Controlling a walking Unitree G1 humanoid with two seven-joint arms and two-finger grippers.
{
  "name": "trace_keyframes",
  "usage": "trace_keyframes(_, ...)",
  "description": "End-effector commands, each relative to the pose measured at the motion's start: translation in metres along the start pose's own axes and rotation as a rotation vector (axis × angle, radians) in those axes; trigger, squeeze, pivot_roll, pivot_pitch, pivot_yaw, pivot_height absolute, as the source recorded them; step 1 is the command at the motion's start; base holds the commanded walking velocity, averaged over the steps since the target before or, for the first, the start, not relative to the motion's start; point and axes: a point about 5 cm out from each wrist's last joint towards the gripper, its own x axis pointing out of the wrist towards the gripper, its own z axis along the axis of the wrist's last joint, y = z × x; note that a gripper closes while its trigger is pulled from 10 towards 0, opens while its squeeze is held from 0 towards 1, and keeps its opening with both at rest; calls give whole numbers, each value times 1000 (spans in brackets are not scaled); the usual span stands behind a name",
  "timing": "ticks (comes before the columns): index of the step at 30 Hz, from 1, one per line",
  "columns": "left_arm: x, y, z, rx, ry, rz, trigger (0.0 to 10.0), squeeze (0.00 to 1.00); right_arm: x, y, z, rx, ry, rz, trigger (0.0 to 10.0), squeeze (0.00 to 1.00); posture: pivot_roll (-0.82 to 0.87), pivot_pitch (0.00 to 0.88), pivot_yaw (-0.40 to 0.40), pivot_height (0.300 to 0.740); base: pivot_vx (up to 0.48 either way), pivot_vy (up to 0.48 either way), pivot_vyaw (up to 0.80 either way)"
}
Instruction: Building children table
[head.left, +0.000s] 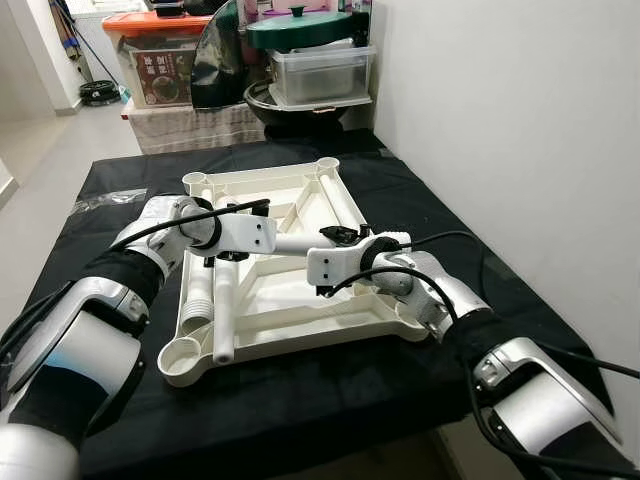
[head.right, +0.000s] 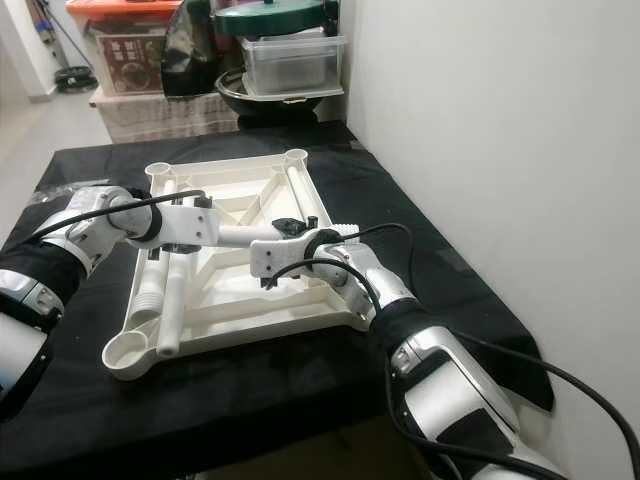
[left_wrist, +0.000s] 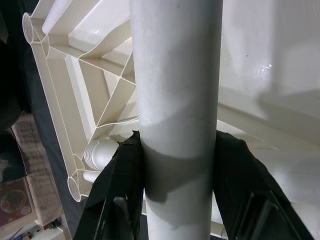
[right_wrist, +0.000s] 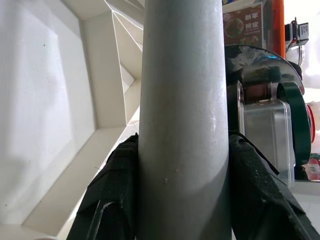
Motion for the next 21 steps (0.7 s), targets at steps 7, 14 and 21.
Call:
trace_keyframes(7,-10,17,7,69,-49,90,10000,1000,2,8,1,-7,-10,47,0,0,-19,0,5,740,0,0,0)
trace_keyframes(14,-23,34,8,43,-80,175,10000,1000,2,8,0,1,-10,39,0,0,-17,0,4,740,0,0,0)
trace_keyframes(21,-47,55,25,19,-212,305,10000,1000,2,4,-3,26,4,11,0,0,-14,0,1,740,0,0,0)
